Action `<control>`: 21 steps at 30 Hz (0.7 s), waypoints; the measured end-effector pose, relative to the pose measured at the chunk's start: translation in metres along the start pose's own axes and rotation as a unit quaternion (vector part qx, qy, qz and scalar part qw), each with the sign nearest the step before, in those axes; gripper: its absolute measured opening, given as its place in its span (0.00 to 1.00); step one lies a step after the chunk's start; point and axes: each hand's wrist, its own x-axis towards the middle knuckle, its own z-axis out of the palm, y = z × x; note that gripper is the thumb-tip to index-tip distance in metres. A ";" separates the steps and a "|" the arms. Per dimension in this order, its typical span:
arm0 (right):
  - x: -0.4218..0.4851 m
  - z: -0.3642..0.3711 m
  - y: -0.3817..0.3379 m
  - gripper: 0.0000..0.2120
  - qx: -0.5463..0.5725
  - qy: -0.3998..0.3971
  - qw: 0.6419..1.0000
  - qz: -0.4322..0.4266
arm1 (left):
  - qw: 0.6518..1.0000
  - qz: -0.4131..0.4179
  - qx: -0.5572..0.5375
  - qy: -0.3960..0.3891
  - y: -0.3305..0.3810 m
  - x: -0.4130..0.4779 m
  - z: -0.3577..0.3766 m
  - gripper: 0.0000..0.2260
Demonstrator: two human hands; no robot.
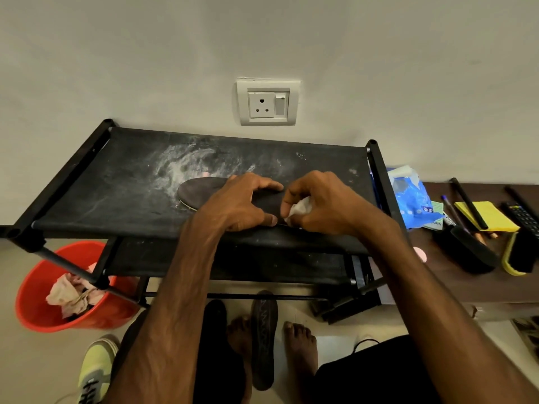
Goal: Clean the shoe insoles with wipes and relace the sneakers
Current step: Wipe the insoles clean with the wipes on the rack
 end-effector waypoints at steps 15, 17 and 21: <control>-0.017 -0.026 0.025 0.05 0.016 -0.047 0.998 0.042 | 0.999 -0.019 -0.038 0.010 0.001 -0.001 0.001 0.31; -0.017 -0.030 0.034 0.05 0.012 -0.012 0.998 0.053 | 0.999 -0.018 -0.040 0.012 0.002 -0.002 0.001 0.30; -0.018 -0.032 0.047 0.07 0.016 0.057 0.994 0.087 | 0.999 -0.013 -0.037 0.012 0.004 -0.003 0.000 0.30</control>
